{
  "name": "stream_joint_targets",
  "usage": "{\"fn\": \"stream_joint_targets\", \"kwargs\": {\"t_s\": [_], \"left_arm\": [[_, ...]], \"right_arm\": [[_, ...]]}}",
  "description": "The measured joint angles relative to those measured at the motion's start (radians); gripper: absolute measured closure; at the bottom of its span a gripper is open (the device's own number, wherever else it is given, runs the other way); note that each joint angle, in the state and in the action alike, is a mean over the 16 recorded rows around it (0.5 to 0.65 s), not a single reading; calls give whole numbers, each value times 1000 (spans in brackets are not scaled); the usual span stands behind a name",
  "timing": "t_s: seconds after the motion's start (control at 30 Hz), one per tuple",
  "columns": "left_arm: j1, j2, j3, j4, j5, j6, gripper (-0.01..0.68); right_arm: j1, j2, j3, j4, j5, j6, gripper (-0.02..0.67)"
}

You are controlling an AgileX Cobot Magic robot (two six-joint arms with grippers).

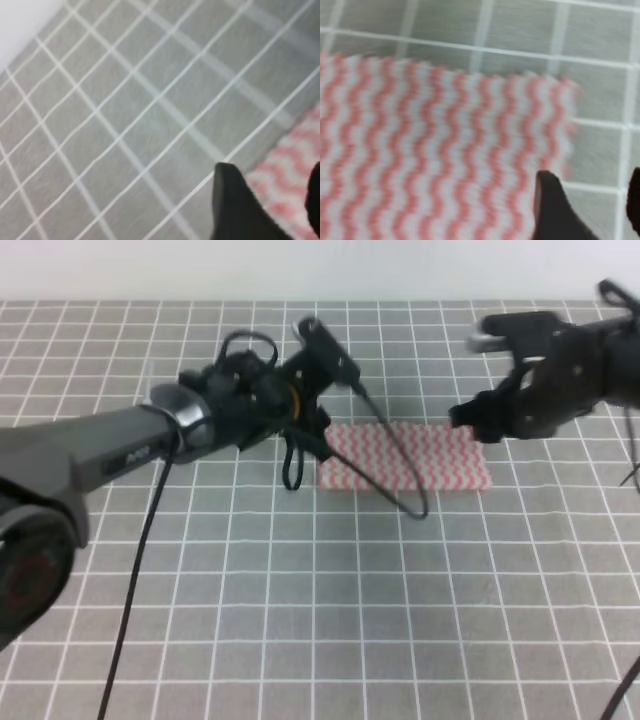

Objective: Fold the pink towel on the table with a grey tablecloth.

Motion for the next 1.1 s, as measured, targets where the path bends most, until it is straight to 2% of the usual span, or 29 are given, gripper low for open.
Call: {"fn": "stream_joint_targets", "kwargs": {"t_s": [0.2,0.47,0.83,0.97,1.1], "left_arm": [[-41,-26,0,-37,27,-65,512],[-89,4,0,-84,61,-102,652],[-98,51,0,-91,140,-102,669],[-98,55,0,-91,148,-102,670],[-97,55,0,-91,149,-101,670]], "right_arm": [[-26,-7,0,79,76,-8,317],[-35,18,0,172,95,-61,288],[-36,57,0,207,78,-73,291],[-36,71,0,218,77,-73,308],[-36,78,-1,226,74,-76,356]]}}
